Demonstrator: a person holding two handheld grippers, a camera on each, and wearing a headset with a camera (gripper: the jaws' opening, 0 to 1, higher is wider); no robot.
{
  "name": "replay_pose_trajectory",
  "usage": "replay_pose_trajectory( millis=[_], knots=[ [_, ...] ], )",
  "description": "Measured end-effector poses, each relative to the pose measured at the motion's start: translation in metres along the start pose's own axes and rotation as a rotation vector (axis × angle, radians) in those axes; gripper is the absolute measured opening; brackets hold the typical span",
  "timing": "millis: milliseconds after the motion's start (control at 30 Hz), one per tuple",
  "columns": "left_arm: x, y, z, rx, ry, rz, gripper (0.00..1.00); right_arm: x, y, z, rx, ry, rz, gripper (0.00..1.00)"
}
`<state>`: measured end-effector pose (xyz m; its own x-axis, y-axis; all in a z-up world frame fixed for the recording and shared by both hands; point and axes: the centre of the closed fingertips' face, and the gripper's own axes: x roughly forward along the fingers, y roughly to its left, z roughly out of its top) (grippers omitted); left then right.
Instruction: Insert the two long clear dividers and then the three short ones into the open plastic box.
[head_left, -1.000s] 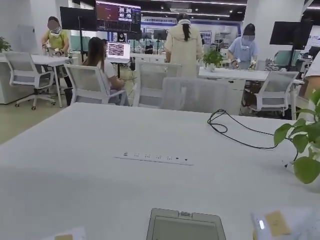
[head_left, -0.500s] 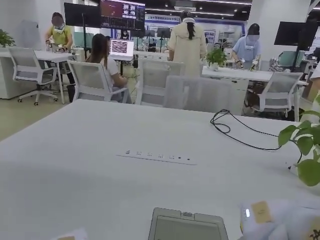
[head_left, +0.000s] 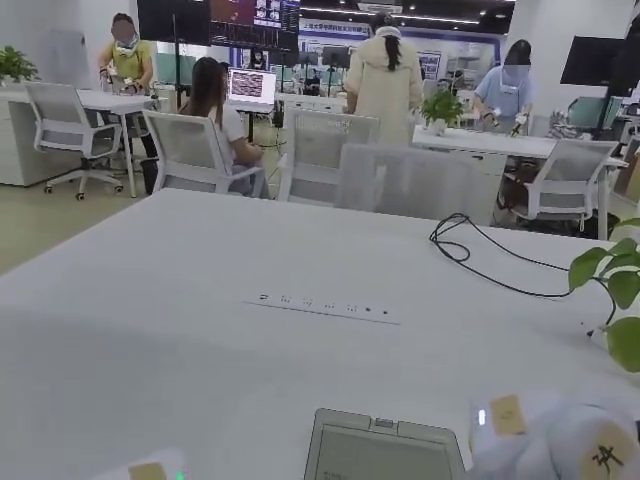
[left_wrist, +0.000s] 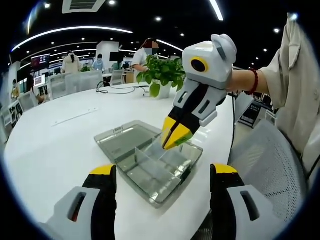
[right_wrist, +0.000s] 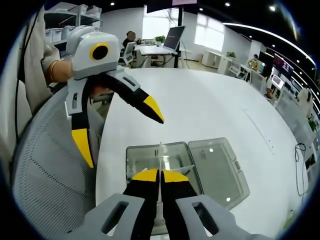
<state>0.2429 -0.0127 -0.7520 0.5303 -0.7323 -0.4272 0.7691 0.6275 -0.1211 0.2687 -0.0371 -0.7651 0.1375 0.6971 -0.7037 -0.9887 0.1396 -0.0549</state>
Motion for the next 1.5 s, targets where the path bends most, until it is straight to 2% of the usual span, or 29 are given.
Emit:
replay_pose_trajectory(
  millis=[367,533,700,967,1300,1500],
  knots=[
    [0.0,0.002,0.001,-0.011,-0.006,0.009,0.77,0.005,-0.003,-0.001,0.003,0.037,0.001,0.02],
    [0.0,0.004,0.001,-0.007,-0.006,0.025,0.77,0.007,-0.005,-0.002,0.038,0.113,0.025,0.02],
    [0.0,0.005,0.0,-0.006,-0.005,0.027,0.77,0.009,-0.003,-0.001,0.003,0.161,0.046,0.02],
    [-0.001,0.008,0.001,-0.001,-0.011,0.034,0.76,0.012,-0.005,0.002,-0.011,0.239,0.074,0.02],
    [-0.001,0.007,0.001,0.006,-0.012,0.033,0.76,0.017,-0.002,0.007,-0.065,0.25,0.089,0.02],
    [-0.001,0.008,0.001,0.007,-0.014,0.035,0.76,0.021,-0.002,0.01,-0.067,0.241,0.092,0.02]
  ],
)
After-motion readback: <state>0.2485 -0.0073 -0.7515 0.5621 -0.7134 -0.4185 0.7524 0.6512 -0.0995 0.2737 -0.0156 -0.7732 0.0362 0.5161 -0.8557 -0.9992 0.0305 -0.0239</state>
